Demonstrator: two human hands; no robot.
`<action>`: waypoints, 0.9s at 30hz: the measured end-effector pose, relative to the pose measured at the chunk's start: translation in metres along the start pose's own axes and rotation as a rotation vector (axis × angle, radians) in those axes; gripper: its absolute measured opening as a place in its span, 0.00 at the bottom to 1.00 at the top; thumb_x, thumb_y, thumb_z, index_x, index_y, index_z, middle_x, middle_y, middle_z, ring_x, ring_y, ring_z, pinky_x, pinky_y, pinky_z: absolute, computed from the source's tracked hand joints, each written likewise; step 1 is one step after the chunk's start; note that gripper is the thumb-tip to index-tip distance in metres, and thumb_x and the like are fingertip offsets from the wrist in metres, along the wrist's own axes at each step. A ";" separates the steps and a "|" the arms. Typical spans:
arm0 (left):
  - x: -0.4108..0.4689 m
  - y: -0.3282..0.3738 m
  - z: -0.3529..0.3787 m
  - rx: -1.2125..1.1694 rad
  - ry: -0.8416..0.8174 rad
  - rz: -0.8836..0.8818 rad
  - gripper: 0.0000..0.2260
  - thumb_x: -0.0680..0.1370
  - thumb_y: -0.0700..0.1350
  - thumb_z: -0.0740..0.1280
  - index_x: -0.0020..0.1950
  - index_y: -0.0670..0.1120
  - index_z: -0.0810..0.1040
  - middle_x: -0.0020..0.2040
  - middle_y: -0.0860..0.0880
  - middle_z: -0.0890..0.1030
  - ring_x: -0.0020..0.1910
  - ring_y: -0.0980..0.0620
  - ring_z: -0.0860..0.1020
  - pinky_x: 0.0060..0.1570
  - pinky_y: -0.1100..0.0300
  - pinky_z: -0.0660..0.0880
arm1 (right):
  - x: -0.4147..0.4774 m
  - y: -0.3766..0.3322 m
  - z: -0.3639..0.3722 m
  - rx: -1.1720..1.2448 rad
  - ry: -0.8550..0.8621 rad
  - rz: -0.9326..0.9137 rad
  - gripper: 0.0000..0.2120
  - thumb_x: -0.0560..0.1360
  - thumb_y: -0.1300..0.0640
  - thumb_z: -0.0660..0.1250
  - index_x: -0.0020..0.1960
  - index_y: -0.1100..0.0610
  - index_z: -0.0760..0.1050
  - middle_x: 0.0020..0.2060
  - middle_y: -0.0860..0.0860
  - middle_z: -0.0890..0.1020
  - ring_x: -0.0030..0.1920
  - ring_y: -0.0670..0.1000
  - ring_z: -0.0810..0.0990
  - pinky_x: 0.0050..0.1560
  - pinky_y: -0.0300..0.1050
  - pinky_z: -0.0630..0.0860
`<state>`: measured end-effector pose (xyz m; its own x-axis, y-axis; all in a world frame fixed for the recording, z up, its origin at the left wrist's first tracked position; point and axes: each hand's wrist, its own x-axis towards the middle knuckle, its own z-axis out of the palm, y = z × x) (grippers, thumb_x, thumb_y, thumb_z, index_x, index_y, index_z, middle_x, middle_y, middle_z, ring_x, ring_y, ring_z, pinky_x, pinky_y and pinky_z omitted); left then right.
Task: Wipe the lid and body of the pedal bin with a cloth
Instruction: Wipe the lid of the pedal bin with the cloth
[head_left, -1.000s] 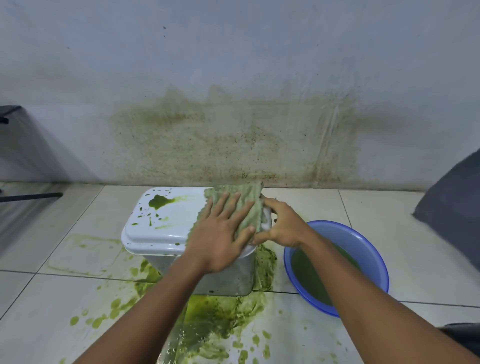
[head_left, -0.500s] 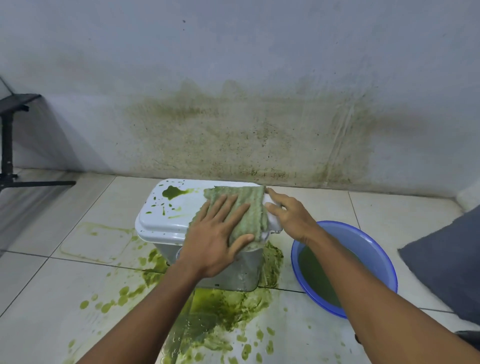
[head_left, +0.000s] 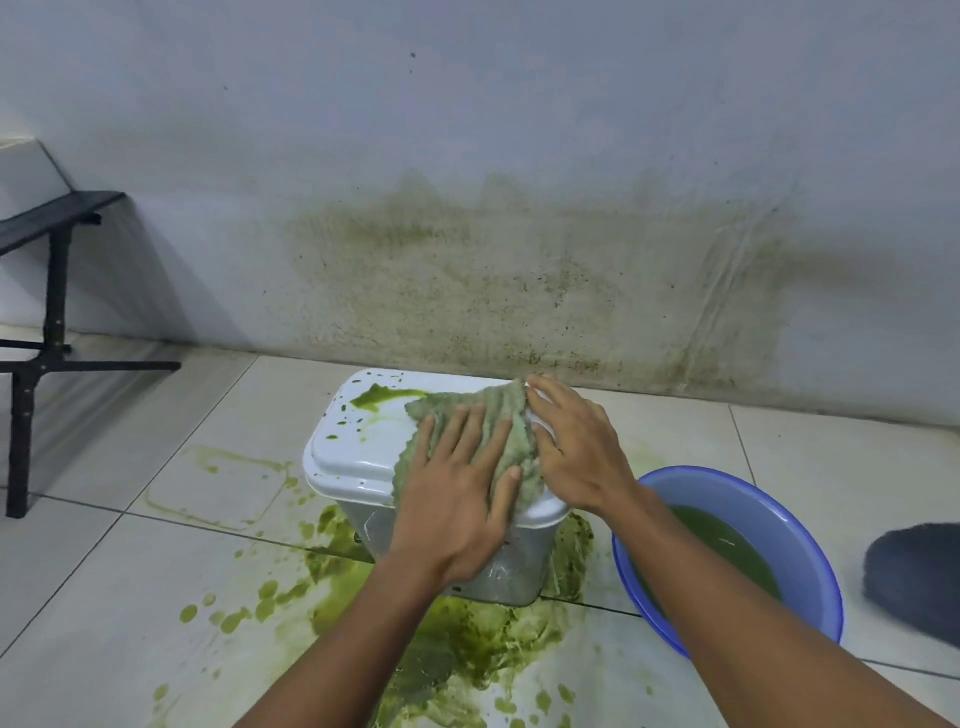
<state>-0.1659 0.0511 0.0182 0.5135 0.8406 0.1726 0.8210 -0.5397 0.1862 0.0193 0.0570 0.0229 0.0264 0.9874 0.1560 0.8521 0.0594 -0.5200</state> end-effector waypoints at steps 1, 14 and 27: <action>-0.011 -0.007 0.001 -0.018 0.023 0.027 0.29 0.84 0.63 0.42 0.83 0.56 0.55 0.84 0.51 0.52 0.83 0.54 0.45 0.81 0.49 0.39 | -0.001 0.000 0.001 -0.015 -0.017 0.003 0.30 0.77 0.49 0.48 0.79 0.51 0.61 0.79 0.45 0.60 0.79 0.47 0.54 0.75 0.48 0.51; 0.069 -0.023 -0.018 0.119 -0.214 -0.147 0.30 0.85 0.61 0.43 0.84 0.52 0.38 0.84 0.45 0.41 0.83 0.47 0.38 0.79 0.44 0.33 | 0.014 -0.020 0.009 -0.169 -0.095 0.147 0.28 0.81 0.49 0.48 0.80 0.45 0.52 0.80 0.45 0.52 0.80 0.48 0.46 0.76 0.58 0.49; 0.055 -0.105 -0.033 0.007 -0.186 -0.413 0.31 0.83 0.66 0.46 0.84 0.57 0.45 0.84 0.47 0.42 0.83 0.44 0.39 0.80 0.43 0.38 | 0.012 -0.024 0.006 -0.260 -0.124 0.149 0.26 0.84 0.47 0.46 0.81 0.45 0.47 0.81 0.46 0.48 0.80 0.48 0.45 0.76 0.55 0.48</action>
<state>-0.2323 0.1520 0.0403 0.1778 0.9798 -0.0914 0.9679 -0.1573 0.1962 -0.0035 0.0681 0.0323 0.1102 0.9938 -0.0176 0.9491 -0.1104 -0.2949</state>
